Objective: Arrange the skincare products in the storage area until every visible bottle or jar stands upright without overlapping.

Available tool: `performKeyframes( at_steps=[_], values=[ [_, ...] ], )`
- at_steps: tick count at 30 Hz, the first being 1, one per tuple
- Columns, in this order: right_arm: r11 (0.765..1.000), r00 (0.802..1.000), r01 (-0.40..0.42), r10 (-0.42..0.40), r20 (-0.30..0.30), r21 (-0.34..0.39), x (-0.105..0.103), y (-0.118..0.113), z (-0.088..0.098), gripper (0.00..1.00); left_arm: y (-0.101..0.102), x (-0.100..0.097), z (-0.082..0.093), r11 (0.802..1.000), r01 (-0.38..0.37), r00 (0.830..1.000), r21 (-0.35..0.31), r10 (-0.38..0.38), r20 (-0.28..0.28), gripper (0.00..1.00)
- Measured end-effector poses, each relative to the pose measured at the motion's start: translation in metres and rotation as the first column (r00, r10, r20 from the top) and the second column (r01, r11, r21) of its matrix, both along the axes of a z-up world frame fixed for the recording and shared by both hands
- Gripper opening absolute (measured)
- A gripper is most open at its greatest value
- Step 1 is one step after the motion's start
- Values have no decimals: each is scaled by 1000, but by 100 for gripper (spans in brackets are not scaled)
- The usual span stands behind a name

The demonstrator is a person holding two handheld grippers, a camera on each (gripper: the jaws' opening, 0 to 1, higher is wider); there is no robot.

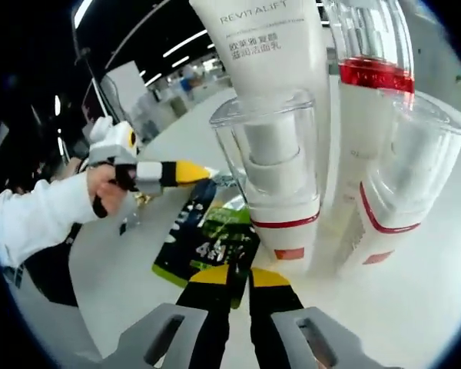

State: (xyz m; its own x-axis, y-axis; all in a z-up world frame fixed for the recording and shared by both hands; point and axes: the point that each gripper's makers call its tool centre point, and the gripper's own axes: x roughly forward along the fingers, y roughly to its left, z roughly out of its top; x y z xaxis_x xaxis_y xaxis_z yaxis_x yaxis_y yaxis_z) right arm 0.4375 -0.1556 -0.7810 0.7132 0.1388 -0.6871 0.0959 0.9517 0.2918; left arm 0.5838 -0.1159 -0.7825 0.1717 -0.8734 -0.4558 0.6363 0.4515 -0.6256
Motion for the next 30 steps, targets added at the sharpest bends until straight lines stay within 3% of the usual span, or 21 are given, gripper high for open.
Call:
performKeyframes(
  at_steps=[22, 28, 30],
  values=[
    [980, 995, -93, 86, -46, -174, -7, -5, -7, 0, 3, -8, 2, 1000, -12, 1000, 5, 12, -3, 0],
    [988, 997, -71, 66, -40, -139, -8, -6, -4, 0, 2, -6, 3, 1000, -8, 999, 6, 8, 39, 1],
    [987, 997, -72, 67, -41, -141, -9, -6, -4, 0, 2, -5, 4, 1000, -17, 999, 0, 17, 31, 1]
  ],
)
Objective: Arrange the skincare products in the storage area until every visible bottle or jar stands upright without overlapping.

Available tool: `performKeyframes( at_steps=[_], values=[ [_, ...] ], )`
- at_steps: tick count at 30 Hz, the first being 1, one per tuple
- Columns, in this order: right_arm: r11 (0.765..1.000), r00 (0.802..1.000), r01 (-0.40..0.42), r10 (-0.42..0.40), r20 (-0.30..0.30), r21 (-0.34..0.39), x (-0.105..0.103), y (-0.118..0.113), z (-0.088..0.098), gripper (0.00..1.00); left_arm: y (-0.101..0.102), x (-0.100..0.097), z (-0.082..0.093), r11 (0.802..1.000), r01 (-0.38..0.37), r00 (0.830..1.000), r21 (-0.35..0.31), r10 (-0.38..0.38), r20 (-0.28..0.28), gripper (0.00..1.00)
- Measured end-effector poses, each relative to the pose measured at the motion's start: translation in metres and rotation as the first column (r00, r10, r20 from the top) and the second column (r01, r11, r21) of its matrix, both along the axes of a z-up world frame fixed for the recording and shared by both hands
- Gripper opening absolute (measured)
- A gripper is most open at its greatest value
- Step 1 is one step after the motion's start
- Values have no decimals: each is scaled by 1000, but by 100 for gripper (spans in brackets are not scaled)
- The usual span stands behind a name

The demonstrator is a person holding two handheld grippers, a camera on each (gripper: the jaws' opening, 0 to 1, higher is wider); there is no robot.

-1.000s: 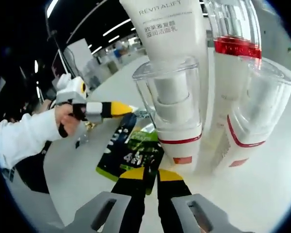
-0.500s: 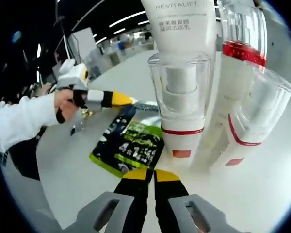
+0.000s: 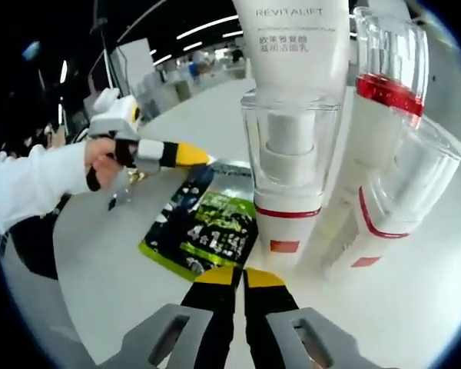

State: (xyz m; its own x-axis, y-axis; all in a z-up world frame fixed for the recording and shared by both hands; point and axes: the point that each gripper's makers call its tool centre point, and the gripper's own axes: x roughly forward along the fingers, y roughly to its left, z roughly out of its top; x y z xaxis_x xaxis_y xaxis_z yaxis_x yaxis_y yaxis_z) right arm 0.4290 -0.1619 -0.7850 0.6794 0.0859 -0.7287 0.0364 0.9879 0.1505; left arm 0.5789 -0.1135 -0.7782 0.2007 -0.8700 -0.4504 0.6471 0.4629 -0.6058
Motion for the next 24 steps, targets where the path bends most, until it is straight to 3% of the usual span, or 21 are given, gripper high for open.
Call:
performKeyframes(
  at_steps=[13, 24],
  values=[
    [1000, 1000, 13, -13, 13, 20, 1, 0, 8, 0, 3, 12, 6, 1000, 3, 999, 1, -3, 38, 5],
    [1000, 999, 7, -8, 36, 25, 1, 5, 20, 0, 9, 12, 19, 1000, 21, 994, 20, -23, 106, 9]
  ],
)
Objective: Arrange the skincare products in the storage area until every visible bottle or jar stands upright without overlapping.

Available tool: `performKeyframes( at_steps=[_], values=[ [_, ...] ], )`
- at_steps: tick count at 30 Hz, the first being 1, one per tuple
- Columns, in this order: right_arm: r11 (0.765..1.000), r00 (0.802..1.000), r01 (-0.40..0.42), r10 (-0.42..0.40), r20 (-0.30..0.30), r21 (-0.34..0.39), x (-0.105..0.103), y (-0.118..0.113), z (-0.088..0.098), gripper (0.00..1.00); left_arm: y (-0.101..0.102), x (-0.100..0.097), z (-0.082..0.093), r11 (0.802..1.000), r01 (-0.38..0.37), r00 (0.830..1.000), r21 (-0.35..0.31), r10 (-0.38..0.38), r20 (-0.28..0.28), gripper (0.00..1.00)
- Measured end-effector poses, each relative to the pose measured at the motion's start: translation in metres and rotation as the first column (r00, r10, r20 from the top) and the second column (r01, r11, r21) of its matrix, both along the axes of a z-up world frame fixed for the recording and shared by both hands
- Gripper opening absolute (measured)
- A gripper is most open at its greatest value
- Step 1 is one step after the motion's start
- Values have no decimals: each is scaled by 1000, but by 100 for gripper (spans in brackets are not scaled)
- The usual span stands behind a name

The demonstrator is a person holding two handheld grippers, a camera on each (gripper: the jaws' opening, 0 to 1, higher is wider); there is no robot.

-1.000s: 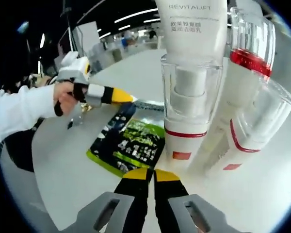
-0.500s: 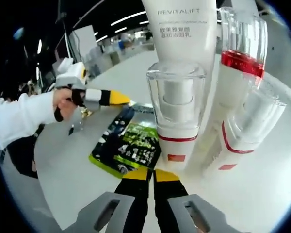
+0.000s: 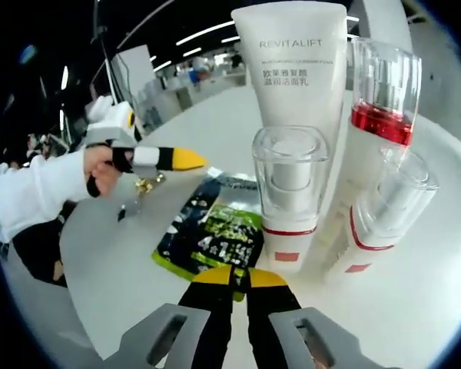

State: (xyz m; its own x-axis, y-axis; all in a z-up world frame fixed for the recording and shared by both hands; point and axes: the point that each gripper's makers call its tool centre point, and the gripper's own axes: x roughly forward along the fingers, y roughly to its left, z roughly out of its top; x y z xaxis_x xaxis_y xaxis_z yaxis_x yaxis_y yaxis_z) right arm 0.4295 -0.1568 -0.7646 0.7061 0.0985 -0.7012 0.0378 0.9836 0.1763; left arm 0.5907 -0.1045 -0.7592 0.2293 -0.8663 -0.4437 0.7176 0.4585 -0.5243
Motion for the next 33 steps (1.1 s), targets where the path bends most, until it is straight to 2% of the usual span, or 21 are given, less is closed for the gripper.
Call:
performKeyframes(
  at_steps=[4, 10, 15, 17, 21, 24, 28, 33],
  values=[
    [1000, 1000, 0, 0, 9, 0, -2, 1, 5, 0, 1, 2, 7, 1000, 1, 1000, -6, -1, 21, 11],
    [1000, 1000, 3, -3, 26, -6, -6, 1, 15, 0, 4, -6, 17, 999, 33, 996, 6, -34, 80, 13],
    [1000, 999, 9, -8, 53, -16, -10, 2, 26, 6, 6, -16, 28, 999, 53, 994, -5, -53, 96, 15],
    [1000, 998, 8, -7, 56, -21, -11, 2, 29, 7, 8, -21, 30, 996, 84, 986, 20, -86, 144, 15],
    [1000, 998, 11, -9, 70, -28, -15, 2, 37, 10, 11, -34, 38, 992, 122, 976, 31, -126, 177, 17],
    [999, 996, 10, -7, 86, -31, -17, 5, 43, 12, 16, -40, 44, 991, 131, 971, 41, -136, 196, 24],
    [999, 995, 6, -2, 95, -38, -18, 7, 47, 18, 20, -46, 56, 986, 157, 951, 54, -165, 262, 28],
    [999, 994, 2, 4, 111, -53, -21, 9, 55, 21, 29, -54, 60, 980, 179, 931, 92, -199, 306, 32]
  ],
)
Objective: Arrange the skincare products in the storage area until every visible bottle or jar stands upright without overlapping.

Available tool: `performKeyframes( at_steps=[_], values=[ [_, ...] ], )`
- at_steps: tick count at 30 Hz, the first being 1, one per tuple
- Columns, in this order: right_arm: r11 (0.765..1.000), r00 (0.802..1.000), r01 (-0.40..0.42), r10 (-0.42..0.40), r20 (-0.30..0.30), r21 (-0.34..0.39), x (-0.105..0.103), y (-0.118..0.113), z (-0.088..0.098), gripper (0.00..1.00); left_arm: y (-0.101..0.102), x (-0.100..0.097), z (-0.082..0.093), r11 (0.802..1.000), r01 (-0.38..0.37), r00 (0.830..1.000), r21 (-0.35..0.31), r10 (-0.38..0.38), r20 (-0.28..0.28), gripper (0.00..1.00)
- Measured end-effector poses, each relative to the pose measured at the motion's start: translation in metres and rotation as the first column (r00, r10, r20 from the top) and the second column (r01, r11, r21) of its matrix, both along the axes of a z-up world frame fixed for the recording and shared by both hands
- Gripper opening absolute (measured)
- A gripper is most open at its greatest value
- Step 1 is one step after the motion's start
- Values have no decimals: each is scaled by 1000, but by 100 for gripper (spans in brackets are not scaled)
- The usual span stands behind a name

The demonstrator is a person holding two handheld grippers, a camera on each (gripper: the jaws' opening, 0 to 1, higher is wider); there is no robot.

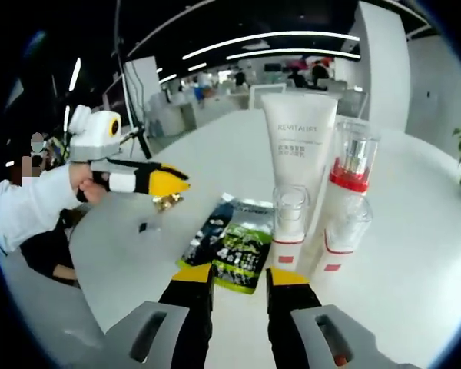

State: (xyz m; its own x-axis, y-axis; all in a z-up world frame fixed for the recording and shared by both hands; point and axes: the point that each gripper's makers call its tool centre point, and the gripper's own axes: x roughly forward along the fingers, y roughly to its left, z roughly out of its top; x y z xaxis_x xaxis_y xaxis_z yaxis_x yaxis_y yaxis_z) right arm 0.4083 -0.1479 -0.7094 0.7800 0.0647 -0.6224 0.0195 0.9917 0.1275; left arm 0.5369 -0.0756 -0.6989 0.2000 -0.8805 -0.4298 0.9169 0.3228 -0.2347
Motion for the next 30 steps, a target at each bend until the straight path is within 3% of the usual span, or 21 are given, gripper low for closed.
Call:
performKeyframes(
  at_steps=[9, 25, 30],
  values=[
    [999, 1000, -16, 16, 18, -34, -5, -1, 14, 34, 16, -14, 13, 998, 49, 994, 33, -52, 93, 44],
    [991, 998, -43, 47, 32, -124, -19, -4, 30, 60, 46, -32, 26, 992, 86, 984, 90, -99, 149, 64],
    [989, 998, -49, 54, 30, -143, -22, -5, 34, 64, 54, -32, 31, 993, 73, 982, 97, -89, 168, 72]
  ],
)
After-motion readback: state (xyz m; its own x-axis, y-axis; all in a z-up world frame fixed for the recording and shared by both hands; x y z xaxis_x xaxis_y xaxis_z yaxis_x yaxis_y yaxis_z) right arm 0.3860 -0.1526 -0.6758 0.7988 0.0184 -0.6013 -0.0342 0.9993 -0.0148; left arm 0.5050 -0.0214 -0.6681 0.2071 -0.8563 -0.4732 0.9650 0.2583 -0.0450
